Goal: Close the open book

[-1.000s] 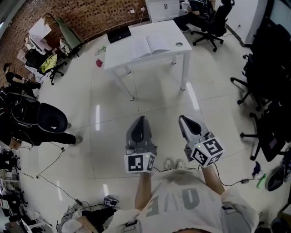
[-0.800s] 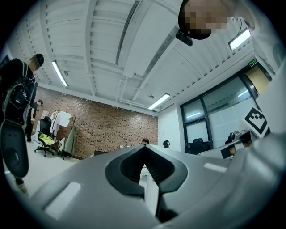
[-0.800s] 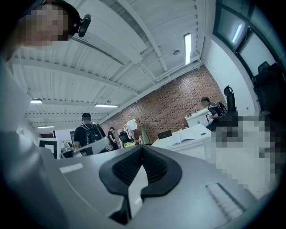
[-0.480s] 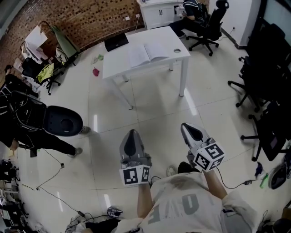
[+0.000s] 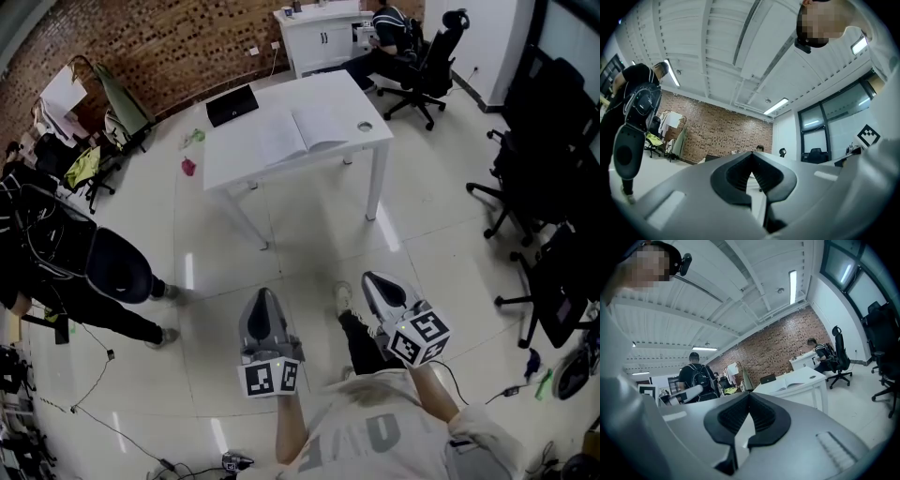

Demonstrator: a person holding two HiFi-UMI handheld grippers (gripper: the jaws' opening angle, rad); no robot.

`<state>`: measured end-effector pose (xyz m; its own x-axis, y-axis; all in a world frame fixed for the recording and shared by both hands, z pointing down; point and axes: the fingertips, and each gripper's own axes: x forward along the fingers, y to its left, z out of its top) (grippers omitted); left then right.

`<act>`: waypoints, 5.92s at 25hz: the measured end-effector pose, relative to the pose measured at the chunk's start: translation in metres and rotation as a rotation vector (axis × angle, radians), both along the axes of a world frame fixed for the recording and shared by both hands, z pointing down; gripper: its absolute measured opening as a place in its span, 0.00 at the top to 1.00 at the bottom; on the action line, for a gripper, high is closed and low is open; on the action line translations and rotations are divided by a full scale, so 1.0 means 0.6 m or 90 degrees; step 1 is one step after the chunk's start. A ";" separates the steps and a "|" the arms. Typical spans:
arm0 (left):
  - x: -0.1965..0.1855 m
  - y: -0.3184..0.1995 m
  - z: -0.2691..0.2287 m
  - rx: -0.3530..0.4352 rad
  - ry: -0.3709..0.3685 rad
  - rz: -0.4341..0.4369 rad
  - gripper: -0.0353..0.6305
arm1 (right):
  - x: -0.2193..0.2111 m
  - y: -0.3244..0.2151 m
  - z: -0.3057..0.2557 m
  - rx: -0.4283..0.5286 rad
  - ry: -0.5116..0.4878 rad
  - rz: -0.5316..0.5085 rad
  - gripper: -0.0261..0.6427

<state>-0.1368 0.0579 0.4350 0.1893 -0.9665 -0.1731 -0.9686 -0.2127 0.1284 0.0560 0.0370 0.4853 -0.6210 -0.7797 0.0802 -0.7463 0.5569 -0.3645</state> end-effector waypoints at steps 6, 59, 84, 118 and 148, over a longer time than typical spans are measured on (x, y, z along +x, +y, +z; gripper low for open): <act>0.003 -0.215 0.014 -0.009 0.000 0.034 0.93 | -0.023 -0.214 0.000 0.015 -0.021 0.004 0.95; -0.092 -0.904 0.112 -0.139 -0.007 0.114 0.93 | -0.128 -0.944 0.345 -0.396 -0.076 0.159 0.67; -0.122 -0.877 0.120 -0.152 -0.002 0.078 0.93 | -0.273 -0.915 0.309 -0.199 0.294 -0.023 0.89; -0.201 -0.638 0.011 -0.013 0.035 0.019 0.93 | -0.095 -0.620 0.093 -0.073 0.069 0.136 0.95; 0.134 0.088 -0.099 0.059 0.022 0.166 0.93 | 0.070 0.113 -0.085 0.067 0.011 0.094 0.96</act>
